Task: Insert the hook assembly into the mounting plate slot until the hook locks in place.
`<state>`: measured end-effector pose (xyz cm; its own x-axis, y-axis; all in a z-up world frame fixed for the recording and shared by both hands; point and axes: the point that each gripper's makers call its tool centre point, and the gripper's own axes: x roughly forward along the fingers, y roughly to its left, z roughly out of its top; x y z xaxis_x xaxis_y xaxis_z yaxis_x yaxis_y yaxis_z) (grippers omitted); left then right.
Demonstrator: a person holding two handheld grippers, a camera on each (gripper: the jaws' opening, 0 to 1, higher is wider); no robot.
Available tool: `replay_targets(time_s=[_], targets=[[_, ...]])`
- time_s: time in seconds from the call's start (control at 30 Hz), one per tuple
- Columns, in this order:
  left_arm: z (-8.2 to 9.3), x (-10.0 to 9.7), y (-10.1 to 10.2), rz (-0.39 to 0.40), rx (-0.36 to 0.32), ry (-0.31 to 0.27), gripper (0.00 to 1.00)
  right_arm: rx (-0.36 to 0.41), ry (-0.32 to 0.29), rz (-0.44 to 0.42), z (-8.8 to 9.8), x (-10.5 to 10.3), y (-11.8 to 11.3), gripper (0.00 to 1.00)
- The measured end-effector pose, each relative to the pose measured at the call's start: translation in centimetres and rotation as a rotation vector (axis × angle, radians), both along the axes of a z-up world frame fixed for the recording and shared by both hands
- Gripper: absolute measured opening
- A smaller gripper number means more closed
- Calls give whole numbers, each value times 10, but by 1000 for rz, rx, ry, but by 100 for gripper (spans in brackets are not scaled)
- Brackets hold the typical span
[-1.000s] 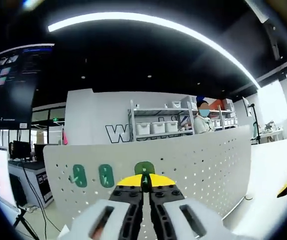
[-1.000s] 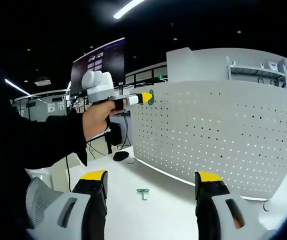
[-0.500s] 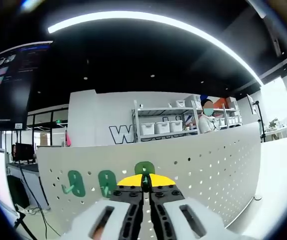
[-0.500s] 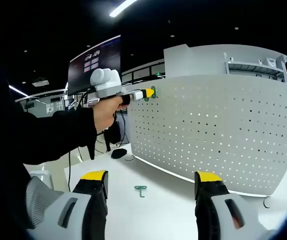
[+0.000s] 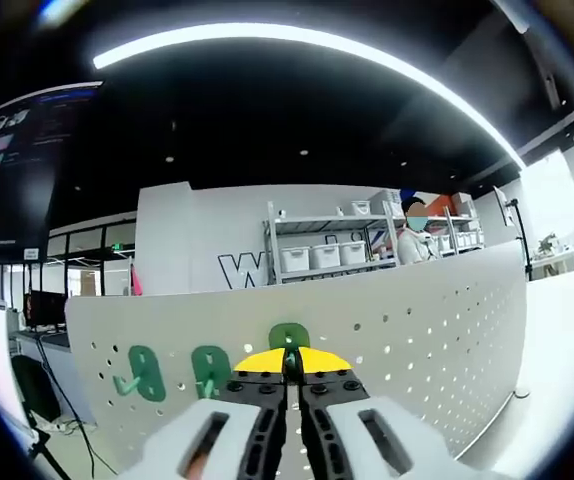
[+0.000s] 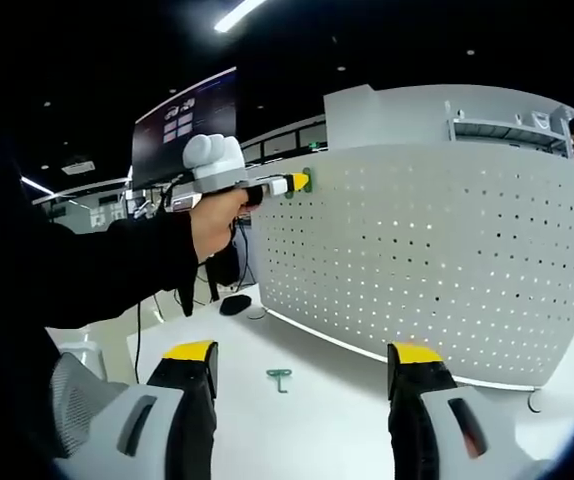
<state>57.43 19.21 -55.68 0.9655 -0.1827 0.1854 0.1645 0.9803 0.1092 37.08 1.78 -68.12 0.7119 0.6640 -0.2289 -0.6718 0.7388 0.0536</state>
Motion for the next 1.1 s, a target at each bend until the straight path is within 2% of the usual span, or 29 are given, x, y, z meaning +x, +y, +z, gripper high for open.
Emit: replay_targets(time_s=[0.17, 0.4, 0.47, 0.6, 0.7, 0.9, 0.97, 1.03, 1.1], targets=[[-5, 2, 2, 5, -6, 14, 2, -3, 4, 2, -1, 0, 1, 66], [-5, 4, 1, 14, 16, 2, 2, -4, 7, 3, -2, 1, 1, 65], [-5, 4, 0, 33, 68, -16, 2, -3, 9, 4, -2, 1, 1, 65], [-5, 4, -1, 54, 115, -34, 3, 0, 10, 5, -2, 1, 1, 64], [-5, 4, -2, 83, 220, -50, 3, 1, 11, 3, -2, 1, 0, 64], [-6, 5, -5, 113, 297, -64, 4, 8, 14, 0, -2, 1, -1, 64], [-8, 6, -4, 130, 346, -61, 4, 9, 14, -2, -2, 1, -2, 63], [-9, 7, -5, 136, 354, -64, 4, 12, 16, -5, -2, 1, -3, 63], [-8, 7, -4, 132, 333, -63, 4, 14, 14, -7, -1, 1, -4, 63]])
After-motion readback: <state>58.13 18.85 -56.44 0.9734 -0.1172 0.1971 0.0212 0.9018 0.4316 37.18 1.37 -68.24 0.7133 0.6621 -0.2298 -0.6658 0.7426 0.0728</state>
